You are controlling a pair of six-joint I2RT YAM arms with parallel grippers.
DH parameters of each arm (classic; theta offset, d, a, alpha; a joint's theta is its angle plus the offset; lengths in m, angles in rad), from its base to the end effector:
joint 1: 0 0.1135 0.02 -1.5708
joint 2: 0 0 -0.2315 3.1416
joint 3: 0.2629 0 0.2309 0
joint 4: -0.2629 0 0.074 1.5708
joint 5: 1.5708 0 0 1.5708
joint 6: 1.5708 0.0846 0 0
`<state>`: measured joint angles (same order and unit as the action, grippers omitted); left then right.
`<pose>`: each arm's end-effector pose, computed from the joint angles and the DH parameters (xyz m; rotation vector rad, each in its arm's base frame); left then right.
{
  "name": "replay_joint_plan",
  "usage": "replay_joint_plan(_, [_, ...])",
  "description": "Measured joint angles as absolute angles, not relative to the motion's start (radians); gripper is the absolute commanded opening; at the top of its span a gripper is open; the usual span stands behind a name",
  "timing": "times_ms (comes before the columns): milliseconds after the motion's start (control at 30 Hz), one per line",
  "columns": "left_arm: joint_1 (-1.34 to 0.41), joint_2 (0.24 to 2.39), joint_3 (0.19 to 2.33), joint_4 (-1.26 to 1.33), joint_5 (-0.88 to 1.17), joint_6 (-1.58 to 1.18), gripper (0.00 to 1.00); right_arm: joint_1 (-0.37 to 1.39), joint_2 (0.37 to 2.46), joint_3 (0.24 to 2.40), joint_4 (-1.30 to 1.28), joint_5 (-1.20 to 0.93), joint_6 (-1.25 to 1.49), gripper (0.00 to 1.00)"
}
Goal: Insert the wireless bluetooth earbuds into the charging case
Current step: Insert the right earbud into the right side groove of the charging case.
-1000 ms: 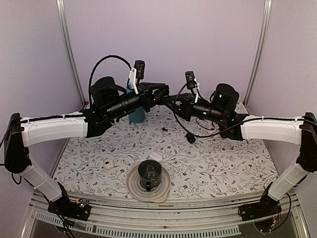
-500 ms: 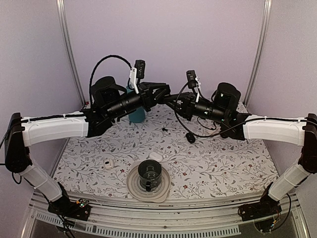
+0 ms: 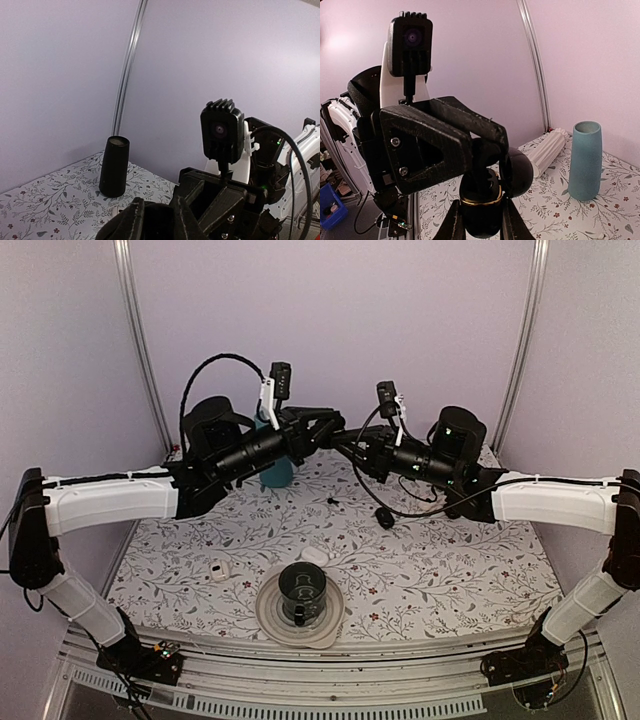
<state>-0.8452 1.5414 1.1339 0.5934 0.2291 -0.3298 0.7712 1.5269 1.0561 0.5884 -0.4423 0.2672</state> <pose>0.2480 -0.3085 0.3405 0.5729 1.3720 -1.1252 0.2510 0.2944 0.3148 -0.7549 1.3827 1.1507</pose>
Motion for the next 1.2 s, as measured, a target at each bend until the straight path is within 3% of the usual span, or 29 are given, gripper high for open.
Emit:
replay_joint_plan(900, [-0.853,1.53,1.131,0.58,0.192,-0.329,0.15,0.772,1.523,1.055,0.593,-0.409,0.184,0.03])
replay_joint_plan(1200, [-0.86,1.53,1.142,0.552,0.189,-0.329,0.15,0.774,1.519,0.992,0.714,-0.36,0.113,0.03])
